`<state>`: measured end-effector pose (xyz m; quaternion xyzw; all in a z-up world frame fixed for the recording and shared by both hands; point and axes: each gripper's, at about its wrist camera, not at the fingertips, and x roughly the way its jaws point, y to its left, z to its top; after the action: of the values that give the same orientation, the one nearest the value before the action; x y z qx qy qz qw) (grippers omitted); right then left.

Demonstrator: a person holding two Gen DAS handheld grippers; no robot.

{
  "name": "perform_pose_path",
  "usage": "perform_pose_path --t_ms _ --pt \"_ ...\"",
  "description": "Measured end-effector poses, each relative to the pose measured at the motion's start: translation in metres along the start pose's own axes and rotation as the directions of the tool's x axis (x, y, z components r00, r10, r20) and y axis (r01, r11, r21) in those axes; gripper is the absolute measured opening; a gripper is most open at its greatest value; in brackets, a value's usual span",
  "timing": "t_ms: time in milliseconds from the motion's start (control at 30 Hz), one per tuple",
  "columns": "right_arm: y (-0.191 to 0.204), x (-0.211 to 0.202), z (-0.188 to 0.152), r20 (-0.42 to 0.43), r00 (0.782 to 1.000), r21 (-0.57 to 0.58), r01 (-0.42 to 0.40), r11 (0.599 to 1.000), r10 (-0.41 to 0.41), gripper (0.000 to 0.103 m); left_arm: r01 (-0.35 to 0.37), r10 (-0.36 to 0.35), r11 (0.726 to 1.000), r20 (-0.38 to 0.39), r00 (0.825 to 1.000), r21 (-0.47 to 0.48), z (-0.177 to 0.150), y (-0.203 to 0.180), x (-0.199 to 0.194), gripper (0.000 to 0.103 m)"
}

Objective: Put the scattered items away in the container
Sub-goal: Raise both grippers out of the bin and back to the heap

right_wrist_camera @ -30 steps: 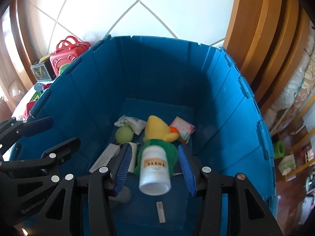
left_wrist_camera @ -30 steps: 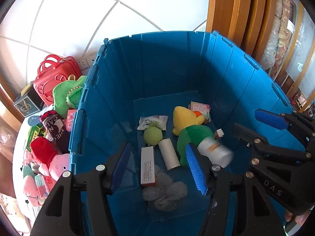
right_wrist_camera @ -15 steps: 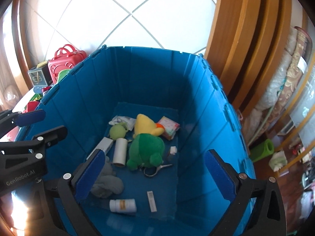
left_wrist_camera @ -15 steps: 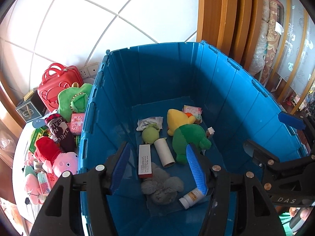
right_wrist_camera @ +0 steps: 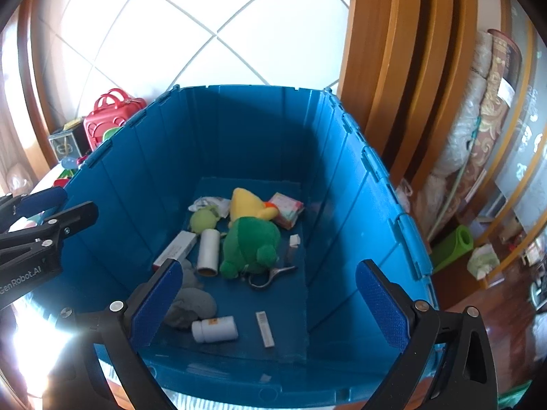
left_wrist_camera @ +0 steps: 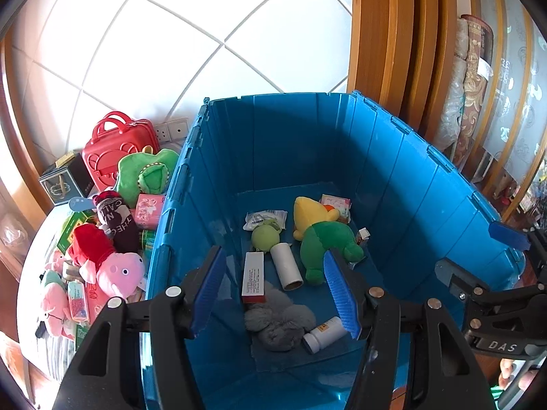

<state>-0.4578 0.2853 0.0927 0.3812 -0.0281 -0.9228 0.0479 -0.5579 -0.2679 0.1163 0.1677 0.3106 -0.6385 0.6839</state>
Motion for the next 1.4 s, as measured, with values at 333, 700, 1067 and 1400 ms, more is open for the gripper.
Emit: perform_pose_path --t_ms 333,700,1067,1400 --pt "0.008 -0.011 -0.012 0.039 0.998 0.008 -0.042 0.999 0.042 0.103 -0.047 0.048 0.998 0.012 0.999 -0.035 -0.019 0.015 -0.017 0.059" --pt "0.074 -0.027 -0.01 0.063 0.997 -0.012 -0.049 0.999 0.05 0.103 -0.068 0.072 0.993 0.037 0.997 -0.1 -0.047 0.089 -0.048 0.059" --pt "0.236 -0.058 -0.016 0.088 0.995 -0.044 -0.039 0.998 0.042 0.103 -0.069 0.077 0.991 0.066 0.995 -0.115 -0.1 0.234 -0.091 0.059" --pt "0.356 -0.039 -0.025 0.004 0.993 -0.091 -0.114 0.989 0.115 0.103 -0.106 0.104 0.977 -0.019 0.994 -0.187 -0.142 0.341 -0.088 0.059"
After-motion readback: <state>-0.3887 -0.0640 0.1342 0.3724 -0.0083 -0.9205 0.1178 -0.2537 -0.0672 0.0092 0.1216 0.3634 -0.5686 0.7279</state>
